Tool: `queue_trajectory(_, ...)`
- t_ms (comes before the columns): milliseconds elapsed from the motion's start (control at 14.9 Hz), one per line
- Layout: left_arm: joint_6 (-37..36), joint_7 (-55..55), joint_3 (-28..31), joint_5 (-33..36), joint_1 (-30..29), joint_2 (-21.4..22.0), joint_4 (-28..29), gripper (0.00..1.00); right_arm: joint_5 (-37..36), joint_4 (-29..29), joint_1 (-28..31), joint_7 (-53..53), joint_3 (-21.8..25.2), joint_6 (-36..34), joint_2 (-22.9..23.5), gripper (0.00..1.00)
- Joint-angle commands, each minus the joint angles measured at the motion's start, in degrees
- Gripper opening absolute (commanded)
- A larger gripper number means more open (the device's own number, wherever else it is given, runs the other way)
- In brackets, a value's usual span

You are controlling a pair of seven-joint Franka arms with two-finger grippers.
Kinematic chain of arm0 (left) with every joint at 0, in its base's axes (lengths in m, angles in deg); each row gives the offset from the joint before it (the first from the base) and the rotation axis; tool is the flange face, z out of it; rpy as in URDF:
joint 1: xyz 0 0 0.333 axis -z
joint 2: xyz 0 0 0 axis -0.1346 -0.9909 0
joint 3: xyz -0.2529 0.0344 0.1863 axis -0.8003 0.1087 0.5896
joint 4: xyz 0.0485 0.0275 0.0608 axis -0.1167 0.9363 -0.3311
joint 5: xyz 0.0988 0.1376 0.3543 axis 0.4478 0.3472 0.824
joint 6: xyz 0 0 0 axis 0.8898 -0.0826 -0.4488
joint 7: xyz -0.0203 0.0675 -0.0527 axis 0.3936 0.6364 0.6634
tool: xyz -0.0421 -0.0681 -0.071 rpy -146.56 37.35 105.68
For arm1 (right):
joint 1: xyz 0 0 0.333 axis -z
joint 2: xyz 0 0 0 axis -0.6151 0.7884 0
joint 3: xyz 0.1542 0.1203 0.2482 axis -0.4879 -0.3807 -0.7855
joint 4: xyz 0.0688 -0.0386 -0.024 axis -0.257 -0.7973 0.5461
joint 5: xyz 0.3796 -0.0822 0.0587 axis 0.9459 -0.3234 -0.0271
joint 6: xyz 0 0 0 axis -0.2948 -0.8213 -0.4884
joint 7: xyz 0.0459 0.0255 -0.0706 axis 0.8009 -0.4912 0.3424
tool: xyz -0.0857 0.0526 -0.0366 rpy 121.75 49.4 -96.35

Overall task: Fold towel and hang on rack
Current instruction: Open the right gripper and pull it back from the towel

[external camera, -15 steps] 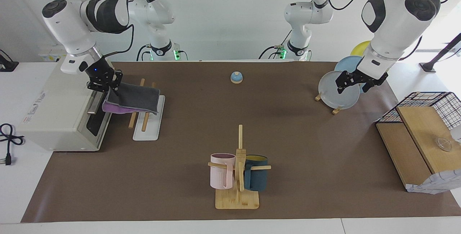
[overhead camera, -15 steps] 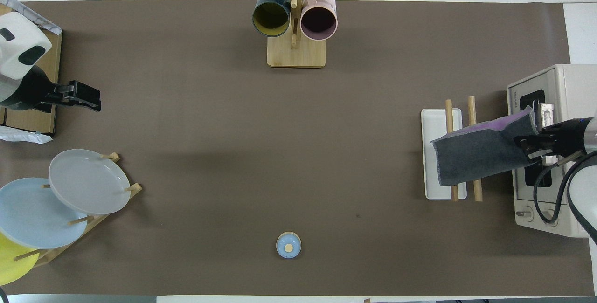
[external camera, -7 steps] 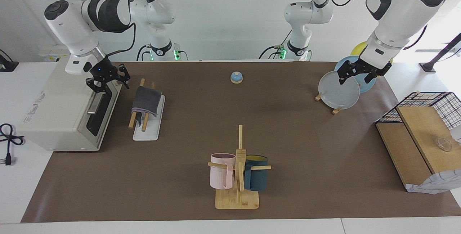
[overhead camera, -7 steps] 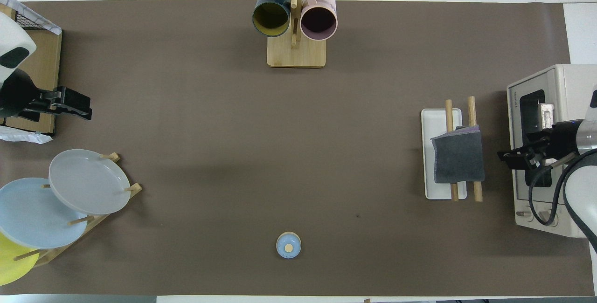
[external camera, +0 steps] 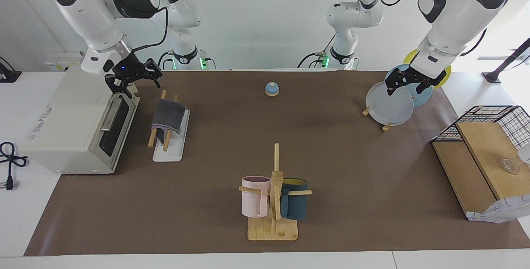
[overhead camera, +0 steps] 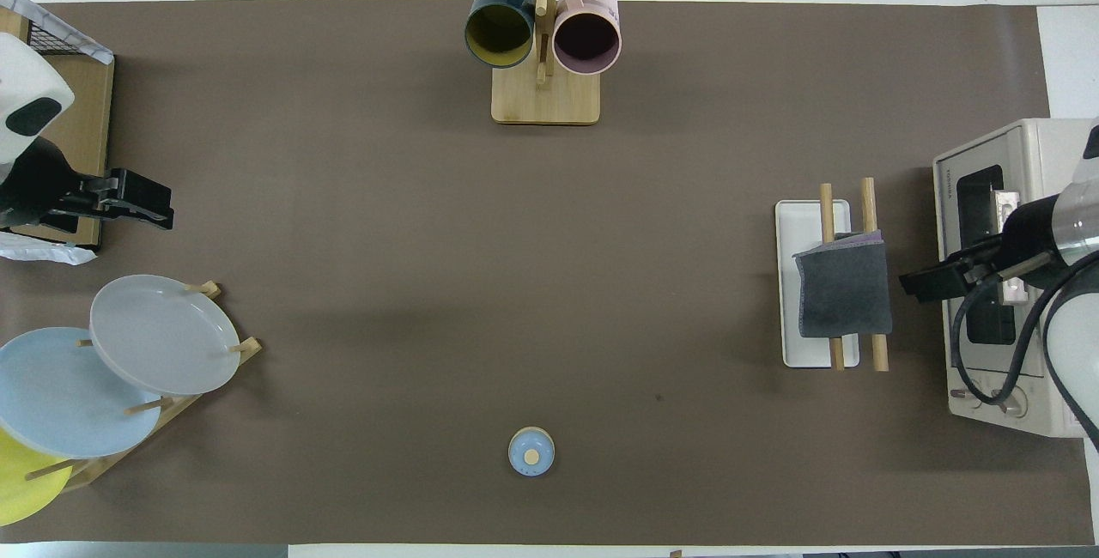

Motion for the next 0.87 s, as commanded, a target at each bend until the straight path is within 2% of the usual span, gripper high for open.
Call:
queue_trajectory(0,0.9,0.0,-2.8,0.5,-3.0,1.1,1.2,1.00,-2.7,9.1,-1.3,-10.4,-0.7,-6.3,5.3,1.00)
queue_trajectory(201,2.2,0.2,-2.8,0.4,-3.1,1.1,1.6,1.00,-2.3,11.7,-1.4,-14.3,-0.8,-10.2,6.5,1.00)
queue_trajectory(336,3.5,0.3,-2.8,0.4,-3.2,1.1,1.7,1.00,-2.5,17.4,-2.3,-16.7,-0.9,-14.0,10.4,1.00)
queue_trajectory(470,3.7,0.2,-2.8,0.4,-3.2,1.1,1.8,1.00,-2.7,20.8,-2.7,-18.4,-0.8,-16.6,11.9,1.00)
queue_trajectory(805,3.7,0.5,-2.8,0.4,-3.2,1.2,1.7,1.00,-5.3,20.0,-6.6,-18.5,0.6,-17.5,10.3,1.00)
